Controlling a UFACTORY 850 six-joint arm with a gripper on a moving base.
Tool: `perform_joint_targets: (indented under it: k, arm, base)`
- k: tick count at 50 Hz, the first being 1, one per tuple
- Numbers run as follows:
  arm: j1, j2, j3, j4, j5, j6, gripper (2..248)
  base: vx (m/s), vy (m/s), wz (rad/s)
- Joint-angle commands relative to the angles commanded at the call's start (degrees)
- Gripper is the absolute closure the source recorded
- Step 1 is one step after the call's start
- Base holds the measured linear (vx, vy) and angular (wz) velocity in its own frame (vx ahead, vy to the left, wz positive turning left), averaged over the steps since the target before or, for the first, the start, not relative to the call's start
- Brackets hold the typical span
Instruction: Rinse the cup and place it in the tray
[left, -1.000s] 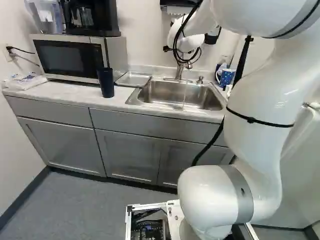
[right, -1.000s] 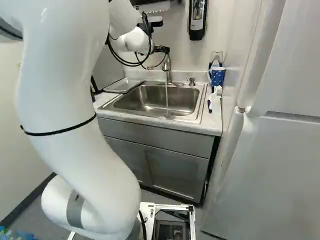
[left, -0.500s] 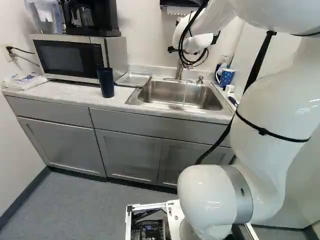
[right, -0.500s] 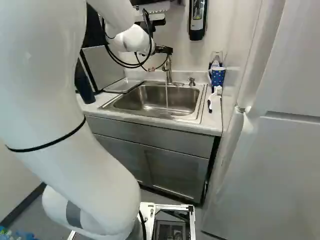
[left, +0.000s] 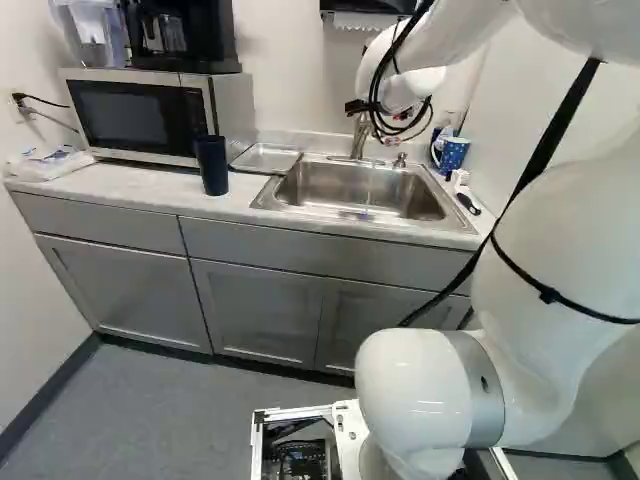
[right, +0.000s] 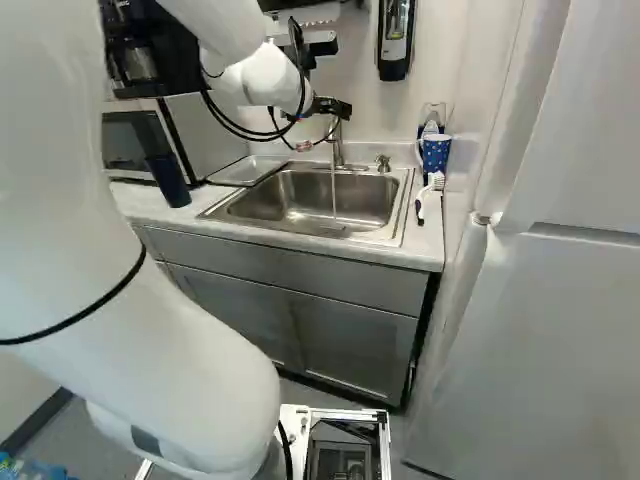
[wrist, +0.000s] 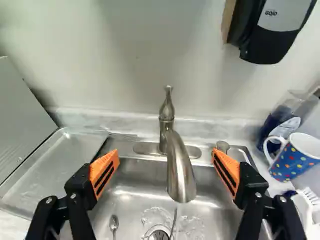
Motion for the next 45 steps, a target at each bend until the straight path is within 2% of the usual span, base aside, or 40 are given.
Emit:
perform_joint_targets:
  k: [27, 45]
  arm:
    - [-2.2, 7.8, 7.2, 0.0, -13.8, 0.0, 3]
    - [-2.2, 7.9, 7.3, 0.0, -23.8, 0.0, 3]
  base:
    - [0.000, 0.000, 0.000]
    - [0.000, 0.000, 0.000]
